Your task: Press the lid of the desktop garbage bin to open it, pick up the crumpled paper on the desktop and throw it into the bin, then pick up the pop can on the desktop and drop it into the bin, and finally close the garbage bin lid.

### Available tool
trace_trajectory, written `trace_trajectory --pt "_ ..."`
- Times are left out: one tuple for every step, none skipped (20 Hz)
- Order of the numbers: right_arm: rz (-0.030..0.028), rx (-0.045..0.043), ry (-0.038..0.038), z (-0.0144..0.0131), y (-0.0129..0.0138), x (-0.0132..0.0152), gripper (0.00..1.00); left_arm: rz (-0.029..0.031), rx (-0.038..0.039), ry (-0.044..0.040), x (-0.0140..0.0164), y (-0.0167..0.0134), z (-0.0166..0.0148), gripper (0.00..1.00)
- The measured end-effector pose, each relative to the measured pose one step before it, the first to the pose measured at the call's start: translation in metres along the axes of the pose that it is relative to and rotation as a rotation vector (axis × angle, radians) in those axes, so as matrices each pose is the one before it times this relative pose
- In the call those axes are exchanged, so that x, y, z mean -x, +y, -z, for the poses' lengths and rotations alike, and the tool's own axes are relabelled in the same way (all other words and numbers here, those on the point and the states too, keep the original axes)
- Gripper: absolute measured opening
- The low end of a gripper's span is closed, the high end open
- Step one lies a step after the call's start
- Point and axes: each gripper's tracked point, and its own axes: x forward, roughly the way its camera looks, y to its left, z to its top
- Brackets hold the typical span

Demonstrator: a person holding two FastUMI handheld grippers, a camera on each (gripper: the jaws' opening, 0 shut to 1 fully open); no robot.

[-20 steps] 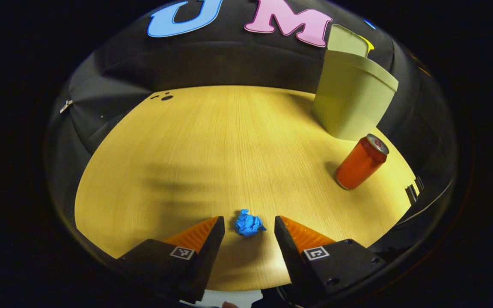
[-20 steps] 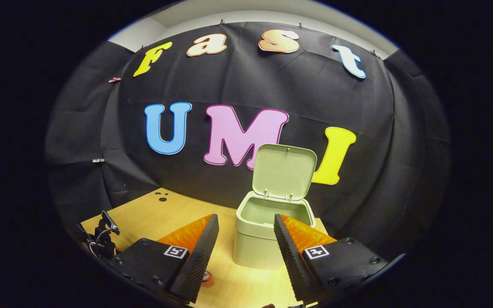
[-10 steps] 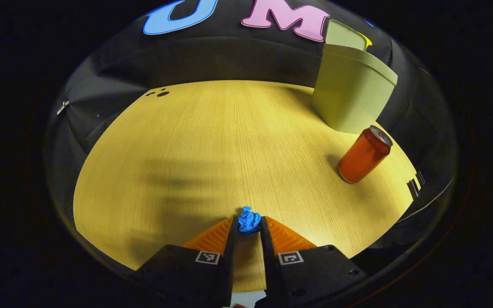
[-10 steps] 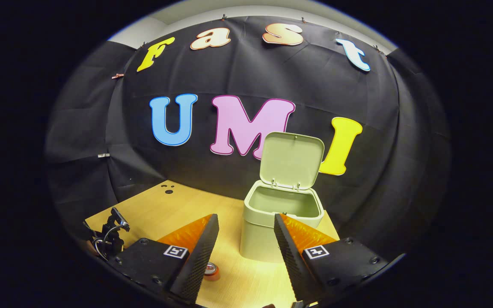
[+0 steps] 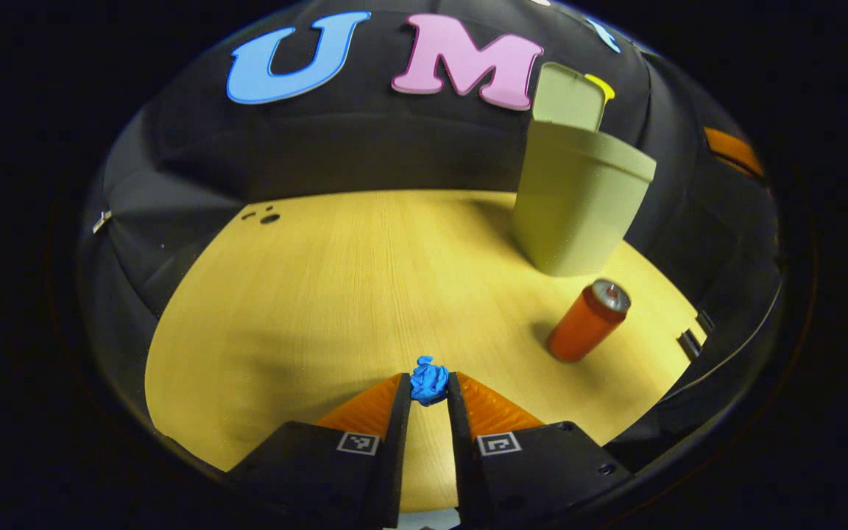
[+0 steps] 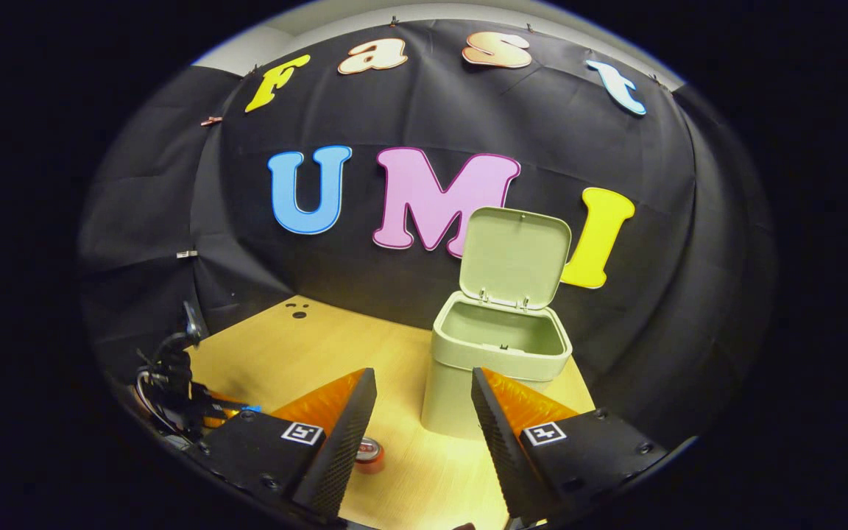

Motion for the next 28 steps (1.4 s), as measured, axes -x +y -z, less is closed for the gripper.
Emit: trace_trajectory --pt "-0.00773 -0.00837 0.00699 0.00349 0.00205 0.00012 0.83 0.00725 0.00637 -0.04062 0.00352 -0.00311 -0.01706 0.34" --pt "-0.00529 -0.00776 0.0059 0.00289 0.00113 -0.00084 0.83 0.00988 0.00412 -0.04115 0.00244 -0.0032 -0.02062 0.34" --pt "-0.00269 -0.00515 0.00617 0.00232 -0.00017 -0.00049 0.83 0.01081 0.00083 -0.0422 0.00097 -0.00368 -0.02029 0.34" --pt "-0.00206 -0.00295 0.00631 0.00405 0.0002 -0.00023 0.83 0.01228 -0.004 -0.04091 -0.00021 -0.00426 -0.02167 0.34" --pt "-0.00104 -0.00266 0.00939 0.00368 -0.0005 -0.0004 0.83 0.0146 -0.00799 -0.04092 -0.00172 -0.00452 -0.02008 0.34" --pt "0.00033 -0.00281 0.00815 0.00358 -0.00122 -0.00111 0.83 0.01874 -0.00914 -0.03672 -0.0015 -0.00658 -0.02061 0.34" --pt "0.00153 -0.00261 0.0087 0.00326 -0.00067 -0.00079 0.83 0.01709 -0.01205 -0.03514 -0.00312 -0.00825 -0.02047 0.34" --pt "0.00471 0.00062 0.00589 0.00332 -0.00096 0.00061 0.83 0.02055 -0.00815 -0.03555 -0.00465 -0.00644 -0.0196 0.34" --pt "0.00791 0.00425 0.0023 0.00294 -0.00199 -0.00017 0.83 0.02106 -0.00703 -0.03422 -0.00527 -0.00692 -0.01816 0.34" --pt "0.00435 0.00408 0.00464 0.00371 -0.00063 0.0 0.83 0.02086 -0.00569 -0.03318 -0.00574 -0.00683 -0.01818 0.34" --pt "0.0036 0.00231 0.00668 0.00419 0.00031 -0.00002 0.83 0.02417 -0.00458 -0.03136 -0.00872 -0.00671 -0.01499 0.34" --pt "0.002 0.00095 0.00595 0.00411 0.0003 -0.00109 0.83 0.02337 -0.0054 -0.02792 -0.00798 -0.00679 -0.01447 0.33" --pt "-0.00125 -0.00353 0.0089 0.00447 0.0016 -0.00032 0.83 0.02515 -0.00482 -0.0219 -0.01036 -0.00667 -0.00953 0.34" --pt "0.00155 -0.00644 0.0085 0.00409 0.00162 -0.00061 0.83 0.02752 -0.0072 -0.01881 -0.00976 -0.00786 -0.01036 0.34" --pt "0.00322 -0.00674 0.0065 0.00262 0.00047 -0.00156 0.83 0.02679 -0.01089 -0.01382 -0.01124 -0.00778 -0.00717 0.34" --pt "0.00308 -0.00661 0.00516 0.00273 0.00087 -0.00085 0.84 0.02894 -0.01553 -0.01088 -0.00938 -0.00708 -0.00637 0.34" --pt "0.00504 -0.0055 0.00534 0.00278 0.00082 -0.00162 0.83 0.02927 -0.01776 -0.00912 -0.01205 -0.0082 -0.00569 0.34" --pt "0.00033 -0.002 0.00808 0.00302 0.00175 -0.00081 0.84 0.03476 -0.01878 -0.00952 -0.01215 -0.00907 -0.00653 0.34" --pt "0.00632 -0.0007 0.00889 0.0039 -0.00014 -0.00126 0.84 0.03236 -0.0183 -0.00807 -0.01218 -0.00816 -0.0035 0.34" --pt "0.00382 -0.00162 0.00869 0.00293 -0.00026 -0.00084 0.85 0.0321 -0.01497 -0.00406 -0.01129 -0.00866 -0.00259 0.33" --pt "0.00457 -0.00423 0.00656 0.00171 0.00053 -0.00091 0.86 0.03036 -0.01251 -0.00192 -0.0104 -0.00754 -0.00123 0.33" --pt "0.00244 -0.00459 0.00804 0.00191 0.0009 -0.00172 0.86 0.02731 -0.00904 0.00288 -0.01175 -0.00625 0.00001 0.33" --pt "0.00519 -0.00346 0.00884 0.0022 -0.00109 -0.00365 0.86 0.02563 -0.00458 0.00604 -0.0143 -0.00612 0.00175 0.33" --pt "0.00616 -0.00254 0.00702 0.00197 -0.00226 -0.00274 0.86 0.02129 -0.00377 0.00407 -0.01217 -0.00525 0.00118 0.33" --pt "0.00818 -0.00333 0.00807 0.00254 -0.00152 -0.00084 0.86 0.02612 -0.00178 0.00833 -0.01481 -0.00545 0.00284 0.33" --pt "0.00637 -0.00291 0.00727 0.00201 -0.00193 -0.00049 0.86 0.01555 -0.00136 0.00704 -0.00922 -0.00199 0.00565 0.33" --pt "0.0047 -0.00297 0.00544 0.00185 -0.0013 -0.00033 0.86 0.01238 -0.00174 0.00754 -0.00845 -0.00226 0.00159 0.33" --pt "0.00485 -0.0046 0.00586 0.00223 -0.00183 -0.00125 0.86 0.009 -0.00102 0.01082 -0.00804 -0.00065 0.0049 0.33"
